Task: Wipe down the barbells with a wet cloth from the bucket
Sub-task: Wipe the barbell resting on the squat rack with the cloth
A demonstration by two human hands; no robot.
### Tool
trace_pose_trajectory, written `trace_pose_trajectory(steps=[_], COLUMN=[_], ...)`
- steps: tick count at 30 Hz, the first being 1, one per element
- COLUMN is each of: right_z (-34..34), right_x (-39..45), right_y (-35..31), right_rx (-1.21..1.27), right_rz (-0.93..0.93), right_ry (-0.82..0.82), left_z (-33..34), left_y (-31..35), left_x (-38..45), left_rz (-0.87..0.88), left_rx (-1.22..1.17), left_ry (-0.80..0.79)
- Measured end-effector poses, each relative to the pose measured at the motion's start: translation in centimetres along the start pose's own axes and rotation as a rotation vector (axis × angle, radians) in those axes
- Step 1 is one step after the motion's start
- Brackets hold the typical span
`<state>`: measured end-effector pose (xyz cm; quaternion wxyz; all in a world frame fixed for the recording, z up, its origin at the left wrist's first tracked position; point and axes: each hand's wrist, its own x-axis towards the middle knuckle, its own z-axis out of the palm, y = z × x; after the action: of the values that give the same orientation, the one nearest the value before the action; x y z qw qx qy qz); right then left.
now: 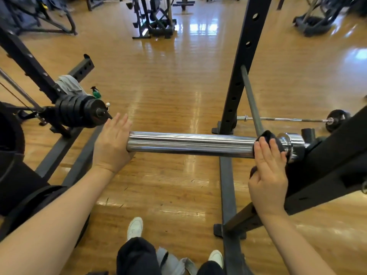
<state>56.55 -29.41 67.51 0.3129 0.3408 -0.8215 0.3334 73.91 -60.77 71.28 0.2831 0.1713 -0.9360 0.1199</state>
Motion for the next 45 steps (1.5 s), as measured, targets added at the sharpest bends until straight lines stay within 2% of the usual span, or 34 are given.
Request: trace_pose_trajectory(steps=[5,8,12,17,19,22,25,28,32,37,42,45], right_z=[1.1,1.6,1.0,1.4,2.4,3.4,2.7,1.7,2.3,1.8,2.1,2.6], right_x=[0.4,0.5,0.5,1.0,1.1,0.1,-0.5,0.9,1.4,0.1,2.5,2.7], right_y=[-2.6,-4.2,-2.7,-2.3,-3.7,-5.6,-4.7,-2.8,-4.0,-3.9,-6.2,-8.0], right_rx=[0.026,0.028,-0.016,-0.028,-0.035,-0.014,-0.025,-0.061,-0.047,-0.031,-0.061,-0.069], right_rz=[0.103,0.035,-0.009,0.288,0.338,0.238,0.083,0.211,0.405,0.330,0.457,0.372], right_ry=[0.077,0.063,0.038,0.219,0.268,0.210,0.165,0.203,0.253,0.217,0.162,0.088], left_z=[0.9,1.4,2.0,2.4,2.6,2.5,2.4,2.5,2.3,2.2,2.3,2.4], left_y=[-0.5,-0.8,-1.2,-1.9,-2.0,-2.1,-2.1,-2.1,-2.0,-2.1,-2.2,-2.1], left_x=[-0.2,0.0,-0.1,0.1,0.2,0.4,0.2,0.3,0.1,0.3,0.3,0.2], left_rz=[0.058,0.090,0.136,0.208,0.220,0.249,0.254,0.239,0.255,0.269,0.259,0.263], left_rx=[-0.001,0.003,-0.019,-0.045,-0.049,-0.062,-0.065,-0.065,-0.067,-0.076,-0.061,-0.069], left_ry=[0.120,0.172,0.245,0.243,0.260,0.292,0.313,0.322,0.315,0.288,0.324,0.316])
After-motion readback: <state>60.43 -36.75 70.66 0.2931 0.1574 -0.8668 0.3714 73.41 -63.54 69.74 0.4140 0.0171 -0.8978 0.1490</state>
